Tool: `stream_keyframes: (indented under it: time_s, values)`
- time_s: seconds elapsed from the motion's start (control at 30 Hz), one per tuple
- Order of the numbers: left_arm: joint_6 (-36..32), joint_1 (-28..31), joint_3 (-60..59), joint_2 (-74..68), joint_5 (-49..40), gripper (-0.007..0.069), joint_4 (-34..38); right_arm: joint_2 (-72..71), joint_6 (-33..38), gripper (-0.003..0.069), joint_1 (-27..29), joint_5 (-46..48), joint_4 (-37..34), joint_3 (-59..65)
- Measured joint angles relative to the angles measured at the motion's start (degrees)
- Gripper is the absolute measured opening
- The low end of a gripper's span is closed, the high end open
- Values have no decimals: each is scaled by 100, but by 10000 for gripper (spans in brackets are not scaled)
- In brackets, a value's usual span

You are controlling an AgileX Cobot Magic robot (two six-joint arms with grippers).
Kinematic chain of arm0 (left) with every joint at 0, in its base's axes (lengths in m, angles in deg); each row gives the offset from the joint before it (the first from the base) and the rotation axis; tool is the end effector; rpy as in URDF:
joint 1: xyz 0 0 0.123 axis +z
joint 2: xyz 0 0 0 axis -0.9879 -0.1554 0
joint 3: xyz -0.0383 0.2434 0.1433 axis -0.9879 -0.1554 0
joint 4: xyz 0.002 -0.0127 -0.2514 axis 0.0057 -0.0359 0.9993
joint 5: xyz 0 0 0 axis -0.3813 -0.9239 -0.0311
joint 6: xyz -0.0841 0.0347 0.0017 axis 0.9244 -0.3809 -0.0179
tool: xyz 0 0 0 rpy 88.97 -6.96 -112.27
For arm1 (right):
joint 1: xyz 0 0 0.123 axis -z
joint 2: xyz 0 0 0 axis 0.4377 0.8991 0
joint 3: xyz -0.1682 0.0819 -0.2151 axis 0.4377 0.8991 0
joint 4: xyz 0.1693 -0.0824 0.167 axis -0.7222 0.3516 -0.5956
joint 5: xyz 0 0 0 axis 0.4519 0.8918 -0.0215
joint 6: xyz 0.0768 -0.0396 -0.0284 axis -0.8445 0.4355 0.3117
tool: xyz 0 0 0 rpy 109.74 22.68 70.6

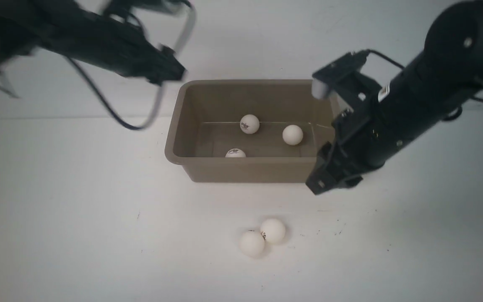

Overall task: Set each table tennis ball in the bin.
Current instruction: Use the right arm to clamp the table tennis ball closest to it

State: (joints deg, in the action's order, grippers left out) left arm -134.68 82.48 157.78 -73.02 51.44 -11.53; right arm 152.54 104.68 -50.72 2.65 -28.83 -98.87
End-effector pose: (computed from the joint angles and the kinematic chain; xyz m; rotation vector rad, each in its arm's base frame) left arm 0.3832 -0.0320 0.3430 0.4810 2.0850 -0.3691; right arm 0.2937 0.1742 0.2679 -1.1799 2.5120 0.5690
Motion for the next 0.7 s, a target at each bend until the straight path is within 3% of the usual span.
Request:
stream_keyframes:
  time_s: [0.27,0.47,0.7]
  values:
    - [-1073,266,-1855,1409,449,405,898,366,563,283,-373,-387,-487,18]
    - [-1300,307,-2594,2356,455,405,1097,671,576,326,-913,-606,-418,18]
    - [-1299,307,-2866,2790,408,405,1168,884,756,387,-1137,-1056,-264,18]
